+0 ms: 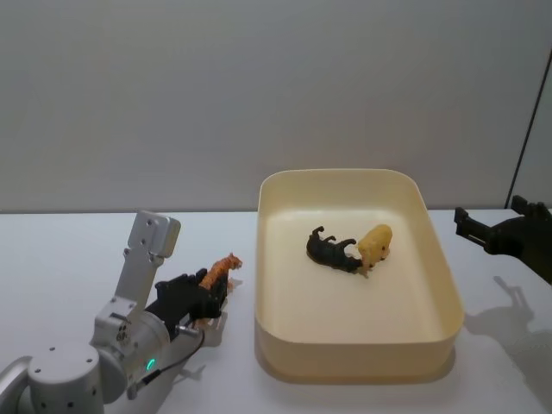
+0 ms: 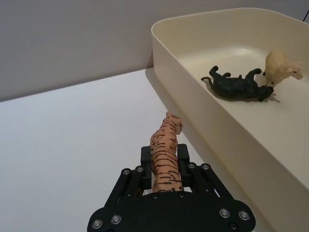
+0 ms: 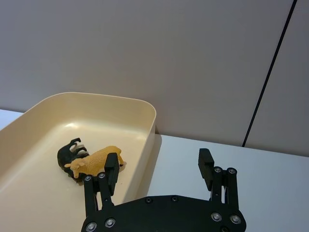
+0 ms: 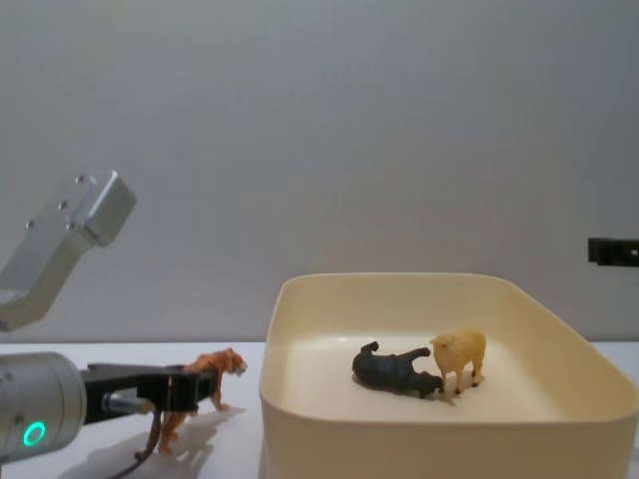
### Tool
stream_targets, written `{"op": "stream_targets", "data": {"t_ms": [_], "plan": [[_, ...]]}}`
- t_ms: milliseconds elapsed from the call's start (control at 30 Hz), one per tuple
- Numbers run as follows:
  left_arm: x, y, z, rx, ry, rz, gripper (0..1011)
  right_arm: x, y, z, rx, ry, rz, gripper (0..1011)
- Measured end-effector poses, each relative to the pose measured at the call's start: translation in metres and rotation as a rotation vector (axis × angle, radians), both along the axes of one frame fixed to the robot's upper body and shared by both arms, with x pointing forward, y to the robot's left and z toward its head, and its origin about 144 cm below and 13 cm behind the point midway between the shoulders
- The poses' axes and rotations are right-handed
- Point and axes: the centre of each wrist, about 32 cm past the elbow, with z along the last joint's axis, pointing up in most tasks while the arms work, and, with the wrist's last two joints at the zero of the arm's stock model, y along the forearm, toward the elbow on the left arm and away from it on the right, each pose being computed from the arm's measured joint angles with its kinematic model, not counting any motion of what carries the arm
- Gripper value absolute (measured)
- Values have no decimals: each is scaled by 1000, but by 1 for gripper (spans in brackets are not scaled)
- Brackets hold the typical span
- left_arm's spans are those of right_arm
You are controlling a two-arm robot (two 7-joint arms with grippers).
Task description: Pick up the toy alternately with two hands and place it into the central storage box.
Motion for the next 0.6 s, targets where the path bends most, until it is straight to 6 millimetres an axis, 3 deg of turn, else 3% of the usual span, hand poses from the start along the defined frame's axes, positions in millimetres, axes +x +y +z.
{"op": "stream_targets", "data": {"t_ms": [600], "plan": [[17,0,35,68,-198,5,292,0,0,0,0,0,0,1001]]}}
